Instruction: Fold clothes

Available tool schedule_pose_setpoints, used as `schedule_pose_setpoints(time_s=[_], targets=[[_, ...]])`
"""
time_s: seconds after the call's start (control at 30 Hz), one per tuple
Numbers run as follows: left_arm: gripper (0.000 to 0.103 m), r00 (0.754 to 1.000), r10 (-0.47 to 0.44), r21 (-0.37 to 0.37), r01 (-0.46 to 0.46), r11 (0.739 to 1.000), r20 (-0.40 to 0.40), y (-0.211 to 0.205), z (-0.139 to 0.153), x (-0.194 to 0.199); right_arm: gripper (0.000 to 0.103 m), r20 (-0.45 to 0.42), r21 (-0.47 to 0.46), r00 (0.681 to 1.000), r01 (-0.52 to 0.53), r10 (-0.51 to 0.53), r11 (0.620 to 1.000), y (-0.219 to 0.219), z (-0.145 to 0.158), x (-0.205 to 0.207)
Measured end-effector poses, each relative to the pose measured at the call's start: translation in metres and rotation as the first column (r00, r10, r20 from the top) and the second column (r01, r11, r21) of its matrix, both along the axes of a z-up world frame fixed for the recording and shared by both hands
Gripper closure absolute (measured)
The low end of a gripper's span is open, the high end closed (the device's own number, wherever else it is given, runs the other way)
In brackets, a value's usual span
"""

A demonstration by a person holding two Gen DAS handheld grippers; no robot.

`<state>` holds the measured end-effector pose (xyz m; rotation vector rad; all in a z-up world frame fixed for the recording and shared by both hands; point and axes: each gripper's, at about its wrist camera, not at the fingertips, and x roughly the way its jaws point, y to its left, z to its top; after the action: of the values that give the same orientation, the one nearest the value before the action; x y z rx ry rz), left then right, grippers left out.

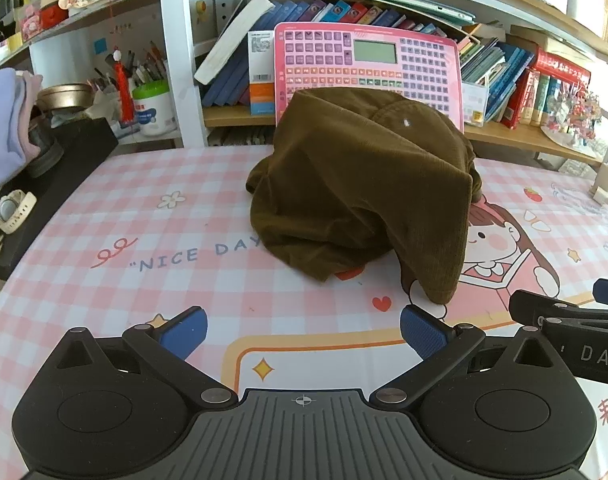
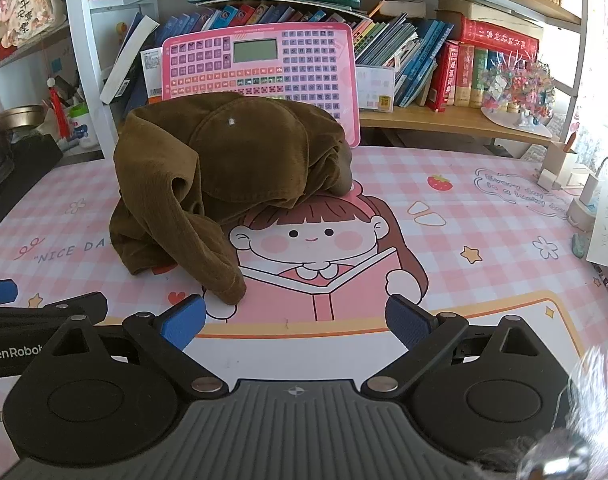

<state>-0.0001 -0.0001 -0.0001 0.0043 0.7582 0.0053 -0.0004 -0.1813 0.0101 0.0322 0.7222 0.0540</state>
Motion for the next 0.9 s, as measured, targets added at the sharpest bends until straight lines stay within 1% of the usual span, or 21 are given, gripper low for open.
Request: schedule_pose_setpoints(time_s=[0.9], targets=[[0.000, 1.000, -0.001, 0.006, 0.001, 1.000, -0.023, -0.0026, -0.0047, 0.0006, 0.006, -0.012, 0.009, 1.000, 0.004, -0.004, 1.000, -0.0016, -0.0032, 0.0005]])
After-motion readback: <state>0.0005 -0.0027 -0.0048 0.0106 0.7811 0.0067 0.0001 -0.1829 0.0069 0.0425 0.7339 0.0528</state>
